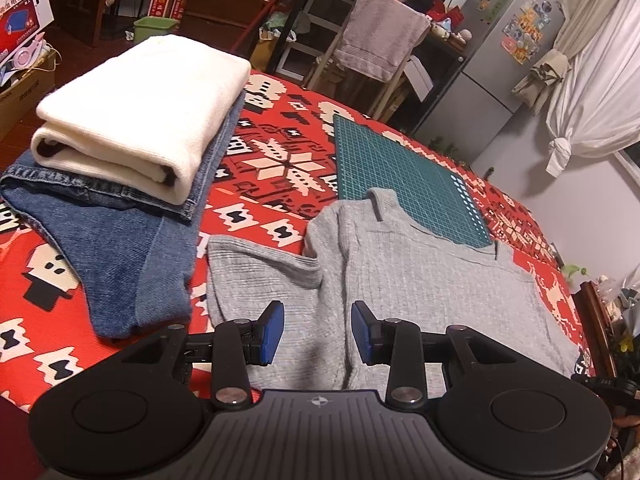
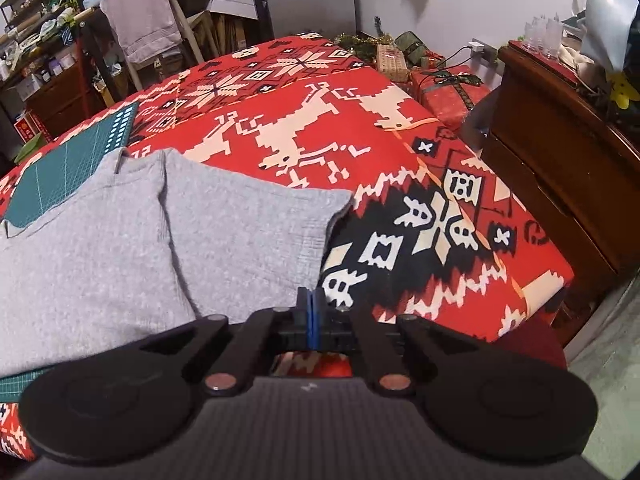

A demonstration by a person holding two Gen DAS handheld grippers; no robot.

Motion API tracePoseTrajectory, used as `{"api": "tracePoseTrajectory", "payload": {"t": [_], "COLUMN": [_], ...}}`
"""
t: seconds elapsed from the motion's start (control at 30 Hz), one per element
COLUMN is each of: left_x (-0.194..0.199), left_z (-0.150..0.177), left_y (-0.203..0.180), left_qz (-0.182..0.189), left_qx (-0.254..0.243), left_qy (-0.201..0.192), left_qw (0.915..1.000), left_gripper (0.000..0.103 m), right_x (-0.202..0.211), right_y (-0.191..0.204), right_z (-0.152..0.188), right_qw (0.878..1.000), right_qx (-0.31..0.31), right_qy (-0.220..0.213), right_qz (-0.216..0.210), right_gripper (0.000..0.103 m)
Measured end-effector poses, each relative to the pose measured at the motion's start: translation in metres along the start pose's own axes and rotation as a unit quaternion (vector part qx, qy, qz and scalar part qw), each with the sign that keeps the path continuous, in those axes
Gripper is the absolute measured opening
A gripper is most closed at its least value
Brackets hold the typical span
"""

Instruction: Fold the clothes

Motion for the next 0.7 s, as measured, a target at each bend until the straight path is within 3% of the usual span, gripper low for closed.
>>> {"api": "tracePoseTrajectory", "payload": {"t": [0.23, 0.33, 0.37, 0.47, 0.6, 0.7], "left_x": [0.005, 0.001, -0.004, -0.018, -0.036, -0.05], "left_z": [-0.001, -0.003, -0.004, -0.008, -0.014, -0.019], "left_y": [0.011, 0.015, 0.014, 0.01, 0.004, 0.013], "left_qz": [-0.048, -0.048, -0.061, -0.1, -0.151, -0.166], "left_qx": [-0.01, -0.006, -0.023, -0.074, -0.141, -0.135], "left_qy": [-0.005, -0.007, -0.009, -0.016, -0.026, -0.023], "left_qw": [0.9988, 0.9988, 0.9978, 0.9921, 0.9781, 0.9767], "left_gripper": [0.038, 0.038, 0.038, 0.035, 0.025, 0.024], "right_x": [0.007, 0.011, 0.011, 0.011, 0.011, 0.01], "right_y": [-0.005, -0.004, -0.004, 0.002, 0.009, 0.008], "right_z": [-0.004, -0.007, -0.008, -0.01, -0.01, -0.009], "right_qw": [1.0, 1.0, 1.0, 0.999, 0.999, 0.999], "right_qx": [-0.002, 0.002, 0.004, 0.017, 0.02, 0.014], "right_qy": [-0.011, -0.02, -0.023, -0.029, -0.032, -0.033], "right_qz": [-0.004, -0.012, -0.016, -0.024, -0.036, -0.041], "right_gripper": [0.005, 0.008, 0.009, 0.009, 0.01, 0.01]}}
Point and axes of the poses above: each gripper's, at about its wrist camera, not at the fingertips, and x roughly against the way its jaws point, y to its left, z to its underside, the point moved 6 cm from there along -x, roughly the way its jaws point, and after that the axes turned 6 degrees about -z, right-handed, at the moved point
